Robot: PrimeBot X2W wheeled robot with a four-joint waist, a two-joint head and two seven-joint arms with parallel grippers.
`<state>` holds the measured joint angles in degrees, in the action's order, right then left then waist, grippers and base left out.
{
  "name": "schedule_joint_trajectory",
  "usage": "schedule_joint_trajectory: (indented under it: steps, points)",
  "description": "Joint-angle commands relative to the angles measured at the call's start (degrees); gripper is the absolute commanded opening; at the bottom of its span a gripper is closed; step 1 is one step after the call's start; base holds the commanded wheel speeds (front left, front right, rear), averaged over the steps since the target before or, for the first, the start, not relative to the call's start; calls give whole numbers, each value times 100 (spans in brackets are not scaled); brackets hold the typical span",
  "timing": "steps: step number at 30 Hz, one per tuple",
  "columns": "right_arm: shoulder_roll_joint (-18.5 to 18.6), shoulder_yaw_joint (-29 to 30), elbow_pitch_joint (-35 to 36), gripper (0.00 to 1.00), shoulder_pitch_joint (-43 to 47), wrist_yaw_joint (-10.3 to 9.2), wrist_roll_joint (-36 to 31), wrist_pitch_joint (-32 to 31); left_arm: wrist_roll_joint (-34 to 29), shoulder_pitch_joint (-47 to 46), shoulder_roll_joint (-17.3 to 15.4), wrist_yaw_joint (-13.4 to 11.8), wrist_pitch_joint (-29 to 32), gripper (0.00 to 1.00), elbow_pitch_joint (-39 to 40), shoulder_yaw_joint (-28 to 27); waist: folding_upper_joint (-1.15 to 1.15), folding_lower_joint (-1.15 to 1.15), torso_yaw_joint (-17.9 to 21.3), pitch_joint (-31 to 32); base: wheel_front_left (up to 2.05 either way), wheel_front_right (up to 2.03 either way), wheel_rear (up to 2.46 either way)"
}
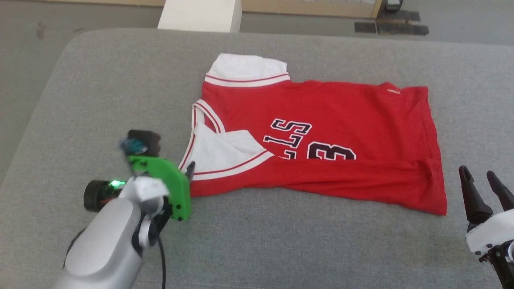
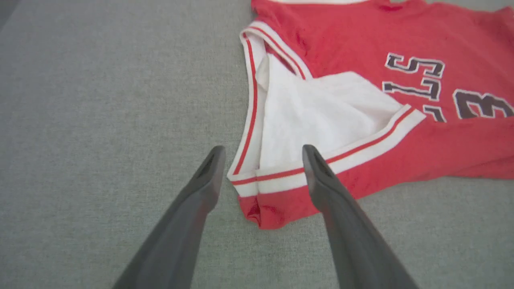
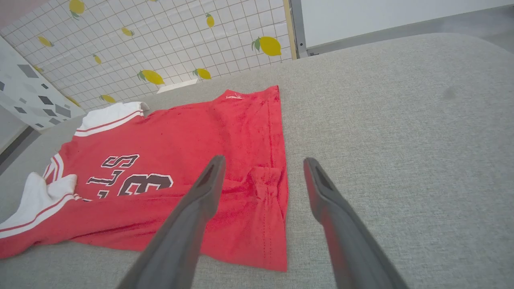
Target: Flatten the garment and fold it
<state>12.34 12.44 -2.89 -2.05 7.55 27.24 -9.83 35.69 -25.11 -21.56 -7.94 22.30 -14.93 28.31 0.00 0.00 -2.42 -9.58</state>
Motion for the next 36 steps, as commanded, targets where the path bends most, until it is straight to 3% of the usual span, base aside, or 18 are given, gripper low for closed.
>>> schedule_joint_trajectory:
  steps: [1,3,7,16,17,18,19,24,26,30,36]
  points:
    - [13,-26,-10,100,-121,-6,29,22,45,-186,-13,-68,427,100,-40,102,0,0,53,-161,0,0,0]
    - [6,-46,-25,100,-163,-6,30,24,65,-348,-42,-197,1207,100,-102,279,0,0,94,-235,0,0,0]
    - [-4,-74,-29,100,-244,-6,33,53,87,-530,-99,-387,2081,100,-53,449,0,0,186,-394,0,0,0]
    - [-9,-117,-41,100,-357,-6,49,105,197,-261,-203,-665,2534,100,-277,476,0,0,344,-590,0,0,0]
    - [-7,-121,-46,100,-366,-6,51,106,263,-199,-192,-665,2538,62,-276,448,0,0,352,-595,0,0,0]
    - [-2,-126,-51,100,-370,-6,50,107,305,-155,-187,-658,2522,16,-265,428,0,0,357,-594,0,0,0]
    - [6,-130,-59,100,-370,-6,46,101,379,-92,-173,-637,2503,0,-244,395,0,0,357,-589,0,0,0]
    - [161,-185,-92,100,-336,-6,-158,-234,578,89,-159,-582,2297,0,-56,232,0,0,329,-568,0,0,0]
    - [181,-125,-111,100,-363,-6,-332,-658,648,151,-154,-573,2185,0,74,150,0,0,324,-569,0,0,0]
    - [140,-138,22,100,-624,-6,-800,-1951,721,268,-202,-618,2004,0,390,-4,0,0,349,-616,0,0,0]
    - [143,-605,268,100,-1235,-6,-1500,-3733,733,347,-302,-724,1947,0,815,-111,0,0,300,-806,0,0,0]
